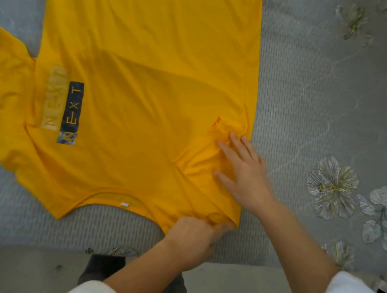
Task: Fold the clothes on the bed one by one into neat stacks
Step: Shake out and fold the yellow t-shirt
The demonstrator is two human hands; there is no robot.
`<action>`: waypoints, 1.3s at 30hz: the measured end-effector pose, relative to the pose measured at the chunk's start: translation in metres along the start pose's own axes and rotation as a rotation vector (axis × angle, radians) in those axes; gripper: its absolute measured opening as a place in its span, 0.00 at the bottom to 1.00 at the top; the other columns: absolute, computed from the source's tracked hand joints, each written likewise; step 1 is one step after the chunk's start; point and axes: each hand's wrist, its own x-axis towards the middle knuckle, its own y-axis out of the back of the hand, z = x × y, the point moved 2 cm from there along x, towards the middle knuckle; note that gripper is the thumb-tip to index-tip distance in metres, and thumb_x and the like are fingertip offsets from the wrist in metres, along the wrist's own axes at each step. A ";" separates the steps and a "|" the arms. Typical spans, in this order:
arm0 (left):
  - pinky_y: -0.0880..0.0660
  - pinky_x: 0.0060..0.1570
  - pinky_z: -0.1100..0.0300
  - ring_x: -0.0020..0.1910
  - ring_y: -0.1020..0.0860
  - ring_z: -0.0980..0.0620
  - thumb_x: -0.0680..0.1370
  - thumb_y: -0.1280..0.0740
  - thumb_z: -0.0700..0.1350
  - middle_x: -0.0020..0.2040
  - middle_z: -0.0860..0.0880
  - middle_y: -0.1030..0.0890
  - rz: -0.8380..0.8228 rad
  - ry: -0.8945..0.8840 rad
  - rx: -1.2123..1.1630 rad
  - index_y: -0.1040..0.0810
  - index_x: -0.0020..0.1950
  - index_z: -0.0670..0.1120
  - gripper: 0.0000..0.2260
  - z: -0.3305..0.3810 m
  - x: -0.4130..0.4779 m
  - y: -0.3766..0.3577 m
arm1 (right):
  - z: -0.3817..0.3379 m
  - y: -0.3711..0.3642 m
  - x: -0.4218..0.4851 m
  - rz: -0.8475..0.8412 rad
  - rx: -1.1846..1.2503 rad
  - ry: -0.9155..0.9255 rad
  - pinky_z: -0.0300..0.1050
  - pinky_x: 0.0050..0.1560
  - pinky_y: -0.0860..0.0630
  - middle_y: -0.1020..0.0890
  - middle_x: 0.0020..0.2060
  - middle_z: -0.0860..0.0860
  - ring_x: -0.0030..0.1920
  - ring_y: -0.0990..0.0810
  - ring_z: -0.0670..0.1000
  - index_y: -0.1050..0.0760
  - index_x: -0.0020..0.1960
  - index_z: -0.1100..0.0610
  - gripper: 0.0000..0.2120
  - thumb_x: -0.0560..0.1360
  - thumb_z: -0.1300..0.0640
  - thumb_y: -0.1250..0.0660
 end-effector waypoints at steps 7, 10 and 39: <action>0.28 0.46 0.54 0.51 0.23 0.48 0.79 0.41 0.46 0.58 0.48 0.20 0.206 0.098 -0.301 0.37 0.74 0.58 0.23 -0.036 -0.043 0.025 | -0.025 -0.004 0.007 0.056 -0.071 -0.038 0.55 0.71 0.49 0.47 0.78 0.49 0.77 0.53 0.53 0.40 0.75 0.49 0.33 0.74 0.43 0.34; 0.33 0.38 0.71 0.39 0.27 0.61 0.79 0.37 0.43 0.45 0.56 0.22 0.637 0.359 -0.542 0.24 0.64 0.53 0.14 -0.087 -0.089 0.055 | -0.072 -0.007 0.019 0.207 -0.063 0.015 0.57 0.68 0.41 0.36 0.74 0.53 0.75 0.42 0.56 0.31 0.70 0.54 0.28 0.73 0.48 0.30; 0.21 0.45 0.57 0.50 0.18 0.53 0.79 0.38 0.42 0.49 0.50 0.15 1.184 0.566 -1.894 0.22 0.51 0.47 0.06 -0.316 -0.236 0.151 | -0.247 -0.095 0.072 -0.096 -0.220 0.369 0.52 0.73 0.68 0.62 0.77 0.43 0.76 0.68 0.51 0.64 0.75 0.35 0.30 0.78 0.33 0.55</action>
